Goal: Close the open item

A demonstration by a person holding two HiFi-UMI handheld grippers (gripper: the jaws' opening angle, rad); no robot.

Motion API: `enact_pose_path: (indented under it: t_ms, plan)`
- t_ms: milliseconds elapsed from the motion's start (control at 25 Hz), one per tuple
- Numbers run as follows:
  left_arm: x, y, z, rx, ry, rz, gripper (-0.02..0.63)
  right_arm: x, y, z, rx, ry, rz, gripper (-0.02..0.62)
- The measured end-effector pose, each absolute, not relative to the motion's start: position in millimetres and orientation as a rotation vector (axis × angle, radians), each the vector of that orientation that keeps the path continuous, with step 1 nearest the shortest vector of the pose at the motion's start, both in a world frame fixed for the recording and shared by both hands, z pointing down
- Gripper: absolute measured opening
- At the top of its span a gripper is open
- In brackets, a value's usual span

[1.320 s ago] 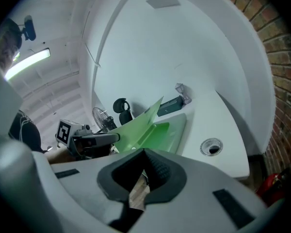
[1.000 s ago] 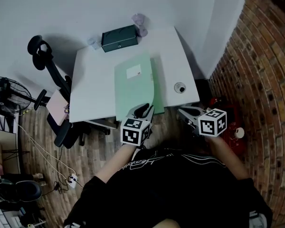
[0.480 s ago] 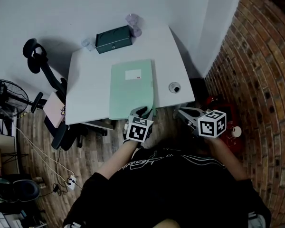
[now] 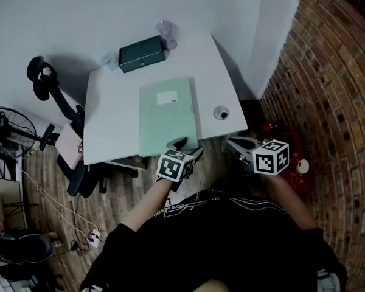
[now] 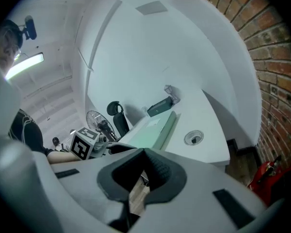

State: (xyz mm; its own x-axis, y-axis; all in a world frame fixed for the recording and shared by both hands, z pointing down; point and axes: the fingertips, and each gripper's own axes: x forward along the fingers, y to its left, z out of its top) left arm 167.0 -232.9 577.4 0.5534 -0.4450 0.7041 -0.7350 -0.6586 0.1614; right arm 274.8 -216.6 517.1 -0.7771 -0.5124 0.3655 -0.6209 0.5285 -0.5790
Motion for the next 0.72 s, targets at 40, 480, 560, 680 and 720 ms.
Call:
enact_pose_path:
  t_ms: [40,480,560,680,720]
  plan:
    - [166.4,-233.3,572.9,2.368,-0.953,0.878,0.285,272.8,-215.9,514.1,0.973,-2.624,1.077,0.002]
    - [133.8,-196.6,454.5,2.504,-0.925,0.381,0.254,223.3,-181.7,432.5,0.833,-2.878,0.93,0.002]
    - [120.8,-181.9,433.6,2.513,-0.926,0.308,0.205,213.1,-170.0,414.2,0.815,-2.929,0.905,0.002]
    - [104.7,-156.6,409.0,2.545,-0.909,0.223,0.138,194.3,-149.1,393.4,0.763,-2.993,0.865,0.002]
    - [99.8,-147.3,402.9,2.555,-0.903,0.2,0.11,187.4,-141.2,387.9,0.741,-3.011,0.849,0.002]
